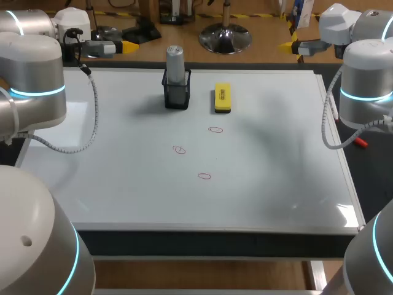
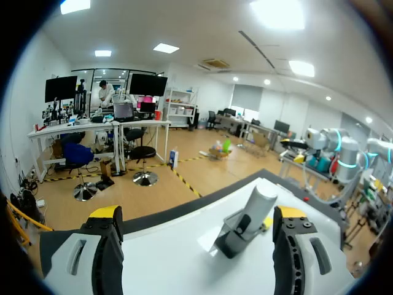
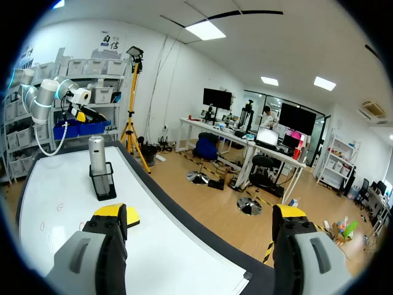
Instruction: Pick up the inspection probe, press it on each red-marked spot on the whiteboard one by one, put down the probe, pick up the eraser, and wipe off all the red marks.
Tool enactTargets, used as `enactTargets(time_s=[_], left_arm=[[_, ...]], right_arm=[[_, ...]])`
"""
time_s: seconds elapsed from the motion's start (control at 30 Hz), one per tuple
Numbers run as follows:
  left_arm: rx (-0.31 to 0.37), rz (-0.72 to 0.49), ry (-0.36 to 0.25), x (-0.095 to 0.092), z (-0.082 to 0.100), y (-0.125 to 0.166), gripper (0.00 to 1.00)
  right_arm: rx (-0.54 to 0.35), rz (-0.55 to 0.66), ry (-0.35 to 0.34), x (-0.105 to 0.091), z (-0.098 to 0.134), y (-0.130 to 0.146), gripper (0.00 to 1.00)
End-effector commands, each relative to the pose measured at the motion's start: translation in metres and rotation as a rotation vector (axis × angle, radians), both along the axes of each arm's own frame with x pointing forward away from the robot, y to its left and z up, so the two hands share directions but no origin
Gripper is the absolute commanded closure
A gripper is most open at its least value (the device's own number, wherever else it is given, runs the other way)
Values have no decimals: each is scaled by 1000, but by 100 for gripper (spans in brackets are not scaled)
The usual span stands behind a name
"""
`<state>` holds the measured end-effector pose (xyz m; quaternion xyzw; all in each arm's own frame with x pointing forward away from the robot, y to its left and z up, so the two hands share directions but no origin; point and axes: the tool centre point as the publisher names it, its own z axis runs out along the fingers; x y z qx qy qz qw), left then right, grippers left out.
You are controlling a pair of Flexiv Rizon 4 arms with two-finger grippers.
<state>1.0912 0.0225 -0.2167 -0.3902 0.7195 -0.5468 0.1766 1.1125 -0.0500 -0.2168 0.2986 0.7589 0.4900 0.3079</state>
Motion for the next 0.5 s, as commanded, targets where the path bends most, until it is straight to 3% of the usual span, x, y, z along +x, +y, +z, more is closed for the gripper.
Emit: enactTargets(time_s=[0.03, 0.5], left_arm=[[-1, 0, 0, 0, 0, 0, 0], [6, -20, -8, 0, 0, -2, 0]], right_arm=[[0, 1, 0, 0, 0, 0, 0], [0, 1, 0, 0, 0, 0, 0]])
